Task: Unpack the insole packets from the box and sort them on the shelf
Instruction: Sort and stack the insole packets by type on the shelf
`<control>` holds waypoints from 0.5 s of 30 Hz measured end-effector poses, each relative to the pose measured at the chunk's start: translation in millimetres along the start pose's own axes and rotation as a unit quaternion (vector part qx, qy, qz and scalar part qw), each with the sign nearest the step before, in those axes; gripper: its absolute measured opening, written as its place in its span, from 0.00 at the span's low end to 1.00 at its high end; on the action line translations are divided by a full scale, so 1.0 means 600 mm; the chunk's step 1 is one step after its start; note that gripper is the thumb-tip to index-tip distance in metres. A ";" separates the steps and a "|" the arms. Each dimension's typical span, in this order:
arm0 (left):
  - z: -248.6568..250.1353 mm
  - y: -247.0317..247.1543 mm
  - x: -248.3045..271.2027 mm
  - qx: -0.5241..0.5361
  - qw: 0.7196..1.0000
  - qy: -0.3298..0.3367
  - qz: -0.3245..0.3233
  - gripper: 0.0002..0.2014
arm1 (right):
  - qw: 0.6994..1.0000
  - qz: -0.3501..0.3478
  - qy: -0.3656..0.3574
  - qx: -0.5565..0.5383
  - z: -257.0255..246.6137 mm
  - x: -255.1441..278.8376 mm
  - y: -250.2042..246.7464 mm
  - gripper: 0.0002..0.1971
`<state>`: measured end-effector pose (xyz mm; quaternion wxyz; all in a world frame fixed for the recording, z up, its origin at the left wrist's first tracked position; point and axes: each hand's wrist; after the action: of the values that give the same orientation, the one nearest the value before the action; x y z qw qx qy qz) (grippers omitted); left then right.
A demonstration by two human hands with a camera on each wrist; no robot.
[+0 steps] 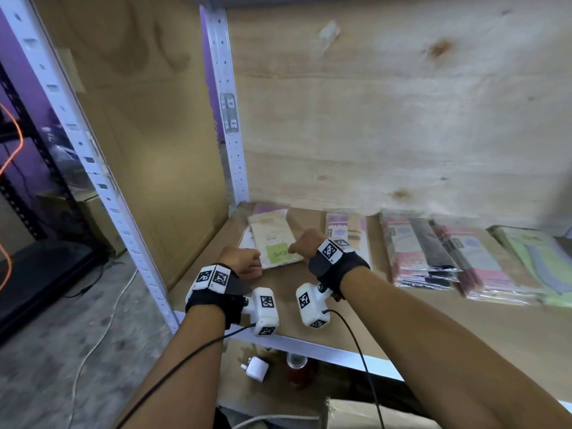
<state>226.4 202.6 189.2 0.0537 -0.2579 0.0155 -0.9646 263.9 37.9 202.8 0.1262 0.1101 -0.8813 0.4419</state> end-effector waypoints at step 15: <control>0.054 0.036 0.056 -0.283 0.846 0.442 0.095 0.20 | 0.858 -0.035 -0.097 -0.503 0.059 0.148 -0.159 0.09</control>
<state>215.8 177.3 232.7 0.0574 0.1949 0.3347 -0.9202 204.7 -53.7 282.7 0.0937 0.1046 -0.9870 -0.0787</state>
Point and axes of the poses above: each hand's wrist, its own x-axis away from the middle knuckle, its own y-axis out of the palm, z = x × y, and after that the axes turned 5 degrees about -z, right-handed
